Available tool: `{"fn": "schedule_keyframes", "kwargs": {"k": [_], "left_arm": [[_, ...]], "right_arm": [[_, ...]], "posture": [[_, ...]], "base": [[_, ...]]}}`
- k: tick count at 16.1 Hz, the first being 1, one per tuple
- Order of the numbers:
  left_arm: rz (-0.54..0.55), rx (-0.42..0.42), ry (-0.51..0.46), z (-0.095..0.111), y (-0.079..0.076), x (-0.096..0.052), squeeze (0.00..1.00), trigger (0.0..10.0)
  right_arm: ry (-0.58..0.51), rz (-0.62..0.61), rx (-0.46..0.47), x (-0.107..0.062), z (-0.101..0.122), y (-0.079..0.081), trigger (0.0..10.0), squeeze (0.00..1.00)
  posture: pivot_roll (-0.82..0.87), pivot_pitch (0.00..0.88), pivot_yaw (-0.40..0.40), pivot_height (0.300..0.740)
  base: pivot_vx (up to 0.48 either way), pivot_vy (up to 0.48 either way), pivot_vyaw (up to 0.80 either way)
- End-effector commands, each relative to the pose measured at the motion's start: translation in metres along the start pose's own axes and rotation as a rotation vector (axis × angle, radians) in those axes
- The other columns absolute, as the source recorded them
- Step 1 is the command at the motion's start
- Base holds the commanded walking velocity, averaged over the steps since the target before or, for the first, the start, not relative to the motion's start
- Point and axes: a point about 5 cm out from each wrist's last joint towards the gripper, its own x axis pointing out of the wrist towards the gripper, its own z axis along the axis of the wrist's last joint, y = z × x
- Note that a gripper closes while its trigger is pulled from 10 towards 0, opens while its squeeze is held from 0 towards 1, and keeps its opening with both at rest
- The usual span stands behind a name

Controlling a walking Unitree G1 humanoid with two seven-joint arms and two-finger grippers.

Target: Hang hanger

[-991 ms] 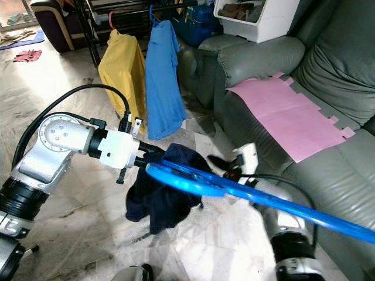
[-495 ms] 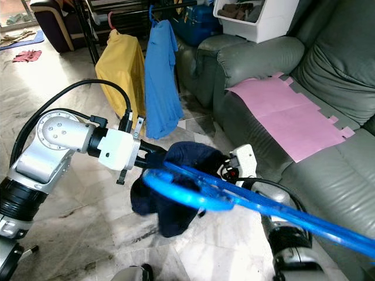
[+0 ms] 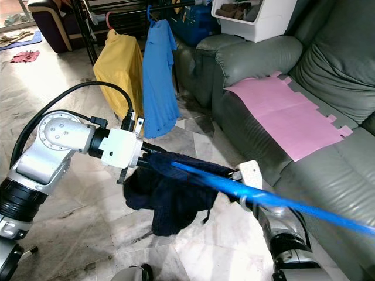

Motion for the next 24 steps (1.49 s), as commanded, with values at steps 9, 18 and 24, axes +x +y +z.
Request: {"fn": "schedule_keyframes", "kwargs": {"k": [9,18,24], "left_arm": [[0.069,0.031,-0.028,-0.004,0.006,-0.002,0.00,0.0],[0.122,0.008,-0.023,-0.011,0.013,-0.007,0.00,0.9],[0.104,0.025,-0.038,-0.006,0.014,-0.006,0.00,0.1]], "right_arm": [[-0.165,0.455,0.004,-0.013,0.035,0.033,10.0,1.00],[-0.061,0.492,-0.155,-0.043,0.047,0.013,10.0,1.00],[-0.114,0.346,-0.206,-0.040,0.058,-0.002,10.0,1.00]], "posture": [[0.08,0.088,-0.001,0.740],[0.07,0.096,0.003,0.740],[0.07,0.097,0.006,0.740]], "base": [[0.000,0.000,0.00],[0.000,0.000,0.00],[0.000,0.000,0.00]]}}
